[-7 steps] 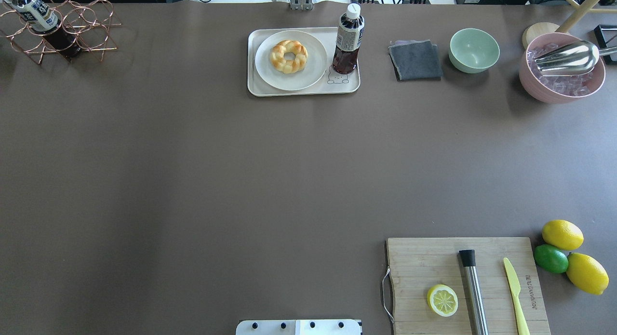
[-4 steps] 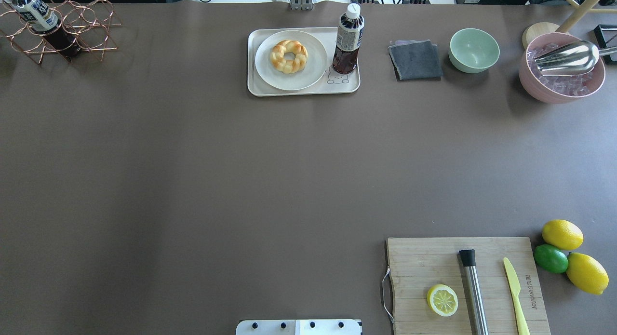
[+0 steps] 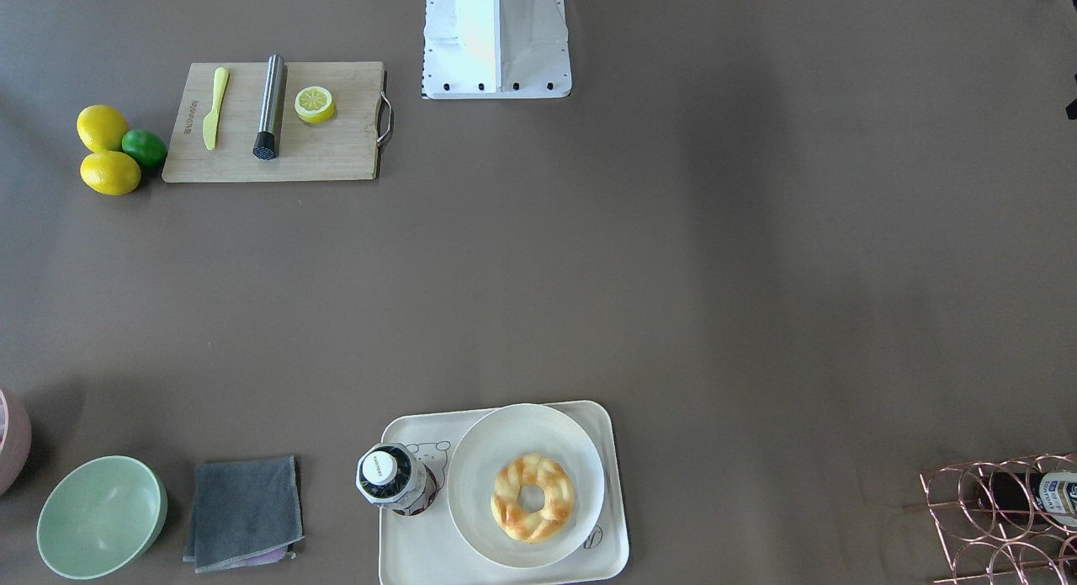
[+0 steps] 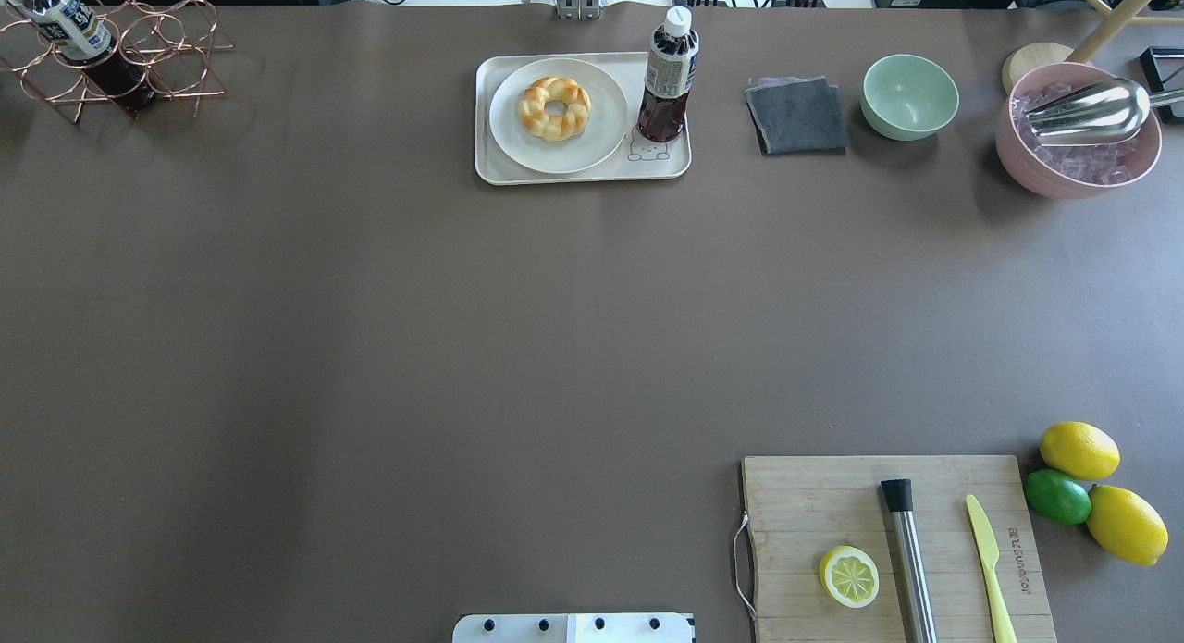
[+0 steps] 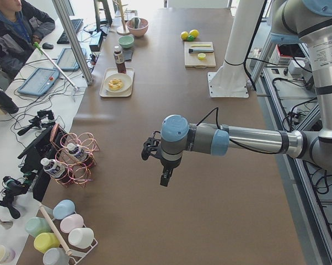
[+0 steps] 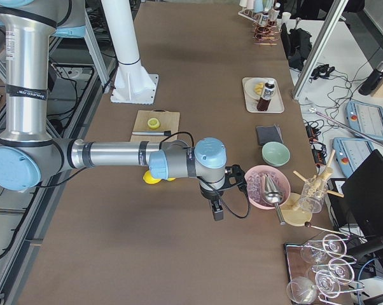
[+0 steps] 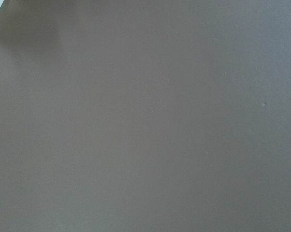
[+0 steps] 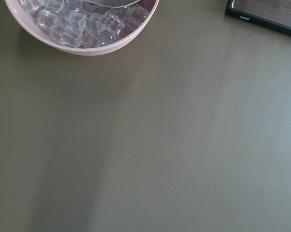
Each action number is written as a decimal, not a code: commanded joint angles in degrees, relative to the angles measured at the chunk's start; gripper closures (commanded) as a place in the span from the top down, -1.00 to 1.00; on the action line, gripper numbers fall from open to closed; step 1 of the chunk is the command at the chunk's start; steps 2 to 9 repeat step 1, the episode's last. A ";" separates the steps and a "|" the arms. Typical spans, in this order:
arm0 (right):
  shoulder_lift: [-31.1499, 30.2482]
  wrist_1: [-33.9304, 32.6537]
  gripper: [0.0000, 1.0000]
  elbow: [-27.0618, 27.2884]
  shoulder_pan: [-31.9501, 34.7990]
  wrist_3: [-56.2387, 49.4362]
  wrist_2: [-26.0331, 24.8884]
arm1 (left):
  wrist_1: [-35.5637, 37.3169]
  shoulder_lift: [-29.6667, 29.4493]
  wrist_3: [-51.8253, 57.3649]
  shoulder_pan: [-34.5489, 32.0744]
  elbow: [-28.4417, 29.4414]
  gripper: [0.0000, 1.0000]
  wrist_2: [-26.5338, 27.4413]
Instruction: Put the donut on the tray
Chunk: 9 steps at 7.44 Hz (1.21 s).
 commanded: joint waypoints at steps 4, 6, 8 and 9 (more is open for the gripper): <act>0.79 -3.38 1.00 1.90 0.08 0.15 0.40 | -0.16 0.25 0.10 -0.16 0.79 0.95 0.12; 0.79 -3.38 1.00 1.90 0.08 0.15 0.40 | -0.16 0.25 0.10 -0.16 0.79 0.95 0.12; 0.79 -3.38 1.00 1.90 0.08 0.15 0.40 | -0.16 0.25 0.10 -0.16 0.79 0.95 0.12; 0.79 -3.38 1.00 1.90 0.08 0.15 0.40 | -0.16 0.25 0.10 -0.16 0.79 0.95 0.12</act>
